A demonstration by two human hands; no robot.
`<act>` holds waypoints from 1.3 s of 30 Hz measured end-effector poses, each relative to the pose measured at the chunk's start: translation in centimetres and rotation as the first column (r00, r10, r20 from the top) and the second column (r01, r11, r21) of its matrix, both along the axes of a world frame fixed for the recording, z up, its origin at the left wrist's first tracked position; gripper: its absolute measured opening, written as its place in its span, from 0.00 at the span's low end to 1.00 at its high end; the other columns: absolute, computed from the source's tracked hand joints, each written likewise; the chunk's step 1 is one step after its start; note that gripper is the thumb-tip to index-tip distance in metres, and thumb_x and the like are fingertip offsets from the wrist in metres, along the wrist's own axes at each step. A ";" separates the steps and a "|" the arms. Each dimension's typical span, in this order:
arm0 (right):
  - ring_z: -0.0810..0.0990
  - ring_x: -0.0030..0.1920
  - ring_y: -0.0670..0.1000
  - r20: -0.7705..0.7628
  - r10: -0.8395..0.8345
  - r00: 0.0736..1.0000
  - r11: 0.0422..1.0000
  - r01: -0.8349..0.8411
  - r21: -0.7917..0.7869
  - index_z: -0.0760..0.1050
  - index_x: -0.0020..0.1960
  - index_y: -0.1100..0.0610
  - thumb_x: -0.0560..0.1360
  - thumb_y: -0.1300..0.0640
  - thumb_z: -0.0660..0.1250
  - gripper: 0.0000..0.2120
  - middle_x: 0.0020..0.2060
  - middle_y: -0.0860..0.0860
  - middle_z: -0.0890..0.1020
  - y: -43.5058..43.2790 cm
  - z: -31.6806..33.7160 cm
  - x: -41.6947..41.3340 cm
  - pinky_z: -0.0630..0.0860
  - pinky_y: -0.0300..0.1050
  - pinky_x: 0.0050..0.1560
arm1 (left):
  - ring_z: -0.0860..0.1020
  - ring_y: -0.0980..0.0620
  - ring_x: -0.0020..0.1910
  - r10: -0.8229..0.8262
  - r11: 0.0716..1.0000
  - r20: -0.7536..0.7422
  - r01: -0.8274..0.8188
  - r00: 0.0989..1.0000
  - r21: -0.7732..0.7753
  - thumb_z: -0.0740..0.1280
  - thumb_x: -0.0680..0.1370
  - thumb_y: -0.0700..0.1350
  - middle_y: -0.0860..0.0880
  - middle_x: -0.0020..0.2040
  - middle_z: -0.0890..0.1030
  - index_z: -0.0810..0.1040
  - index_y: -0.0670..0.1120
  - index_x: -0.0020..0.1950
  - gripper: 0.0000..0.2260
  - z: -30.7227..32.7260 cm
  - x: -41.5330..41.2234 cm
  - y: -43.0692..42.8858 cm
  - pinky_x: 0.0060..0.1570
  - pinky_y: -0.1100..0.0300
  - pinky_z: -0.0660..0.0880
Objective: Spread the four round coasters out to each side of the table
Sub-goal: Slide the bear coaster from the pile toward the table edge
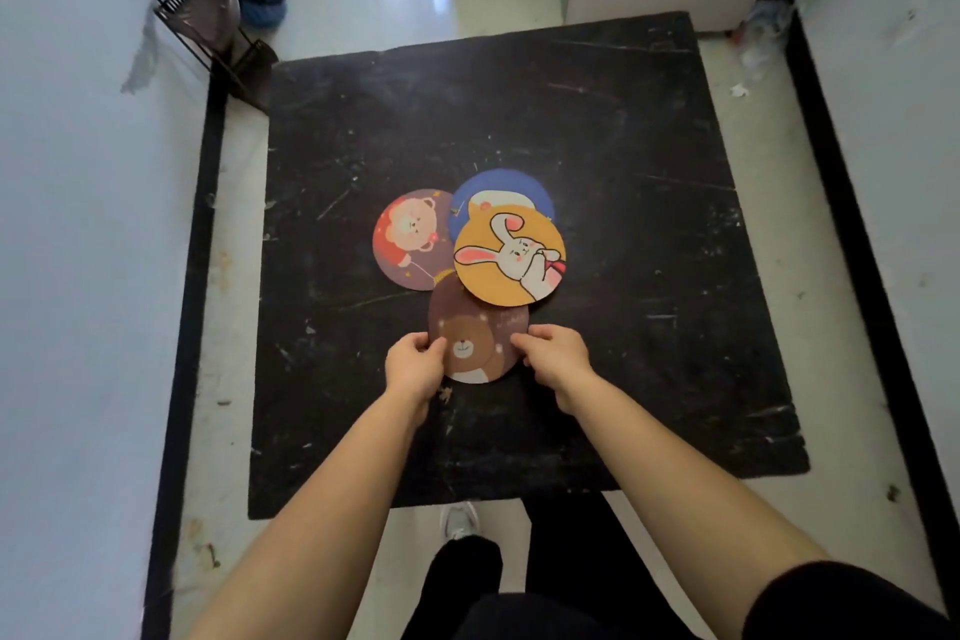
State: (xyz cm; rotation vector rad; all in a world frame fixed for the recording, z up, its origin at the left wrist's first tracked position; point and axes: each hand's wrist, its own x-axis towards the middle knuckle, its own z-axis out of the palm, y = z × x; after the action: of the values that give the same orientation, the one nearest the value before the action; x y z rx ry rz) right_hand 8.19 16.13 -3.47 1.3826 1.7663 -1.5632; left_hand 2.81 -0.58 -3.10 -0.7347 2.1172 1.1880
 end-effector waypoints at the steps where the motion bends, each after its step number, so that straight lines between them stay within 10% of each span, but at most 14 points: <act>1: 0.81 0.57 0.54 -0.014 -0.001 1.000 1.000 0.001 0.022 0.79 0.64 0.54 0.74 0.51 0.72 0.20 0.56 0.52 0.84 0.0 0.3 0.4 0.78 0.54 0.60 | 0.81 0.50 0.45 -0.013 1.000 -0.010 0.013 1.000 0.005 0.66 0.78 0.46 0.48 0.47 0.83 0.80 0.45 0.55 0.09 0.4 0.5 -0.1 0.45 0.53 0.79; 12: 0.80 0.37 0.44 -0.122 0.076 0.990 0.988 -0.058 0.143 0.82 0.57 0.57 0.75 0.55 0.72 0.12 0.42 0.49 0.85 -1.6 2.5 10.5 0.75 0.39 0.41 | 0.75 0.54 0.34 -0.043 0.983 -0.031 0.048 0.999 0.178 0.68 0.77 0.43 0.49 0.39 0.81 0.81 0.47 0.47 0.02 2.9 9.5 -4.9 0.30 0.61 0.72; 21: 0.83 0.51 0.54 -0.127 0.086 0.988 0.968 -0.052 0.246 0.81 0.58 0.56 0.75 0.53 0.71 0.13 0.46 0.51 0.85 -2.0 0.5 14.7 0.77 0.51 0.58 | 0.76 0.53 0.34 -0.088 0.987 -0.027 0.091 0.996 0.135 0.68 0.77 0.42 0.48 0.38 0.81 0.80 0.43 0.56 0.08 0.8 12.9 -4.1 0.31 0.61 0.76; 29: 0.77 0.60 0.55 -0.020 0.243 0.970 0.930 -0.228 0.287 0.69 0.73 0.55 0.77 0.54 0.67 0.25 0.60 0.54 0.78 -0.7 -0.2 14.9 0.70 0.45 0.60 | 0.77 0.45 0.56 -0.153 0.988 0.036 0.153 0.988 -0.012 0.65 0.77 0.42 0.44 0.61 0.77 0.66 0.45 0.73 0.24 -0.1 12.4 -3.7 0.58 0.47 0.77; 39: 0.77 0.56 0.55 -0.031 0.382 0.924 0.899 -0.363 0.245 0.63 0.77 0.52 0.77 0.62 0.60 0.29 0.66 0.55 0.69 -1.3 -0.3 14.6 0.72 0.44 0.57 | 0.78 0.52 0.52 -0.120 0.980 0.097 0.102 0.988 0.169 0.62 0.79 0.36 0.46 0.64 0.77 0.64 0.46 0.75 0.24 -0.7 12.6 -3.5 0.37 0.63 0.77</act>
State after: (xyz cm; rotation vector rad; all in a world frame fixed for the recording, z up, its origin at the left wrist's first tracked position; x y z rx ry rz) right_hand 22.78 14.82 -3.76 1.0034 2.1698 -1.2472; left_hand 15.41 -4.12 -3.82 -0.5850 1.9205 1.2176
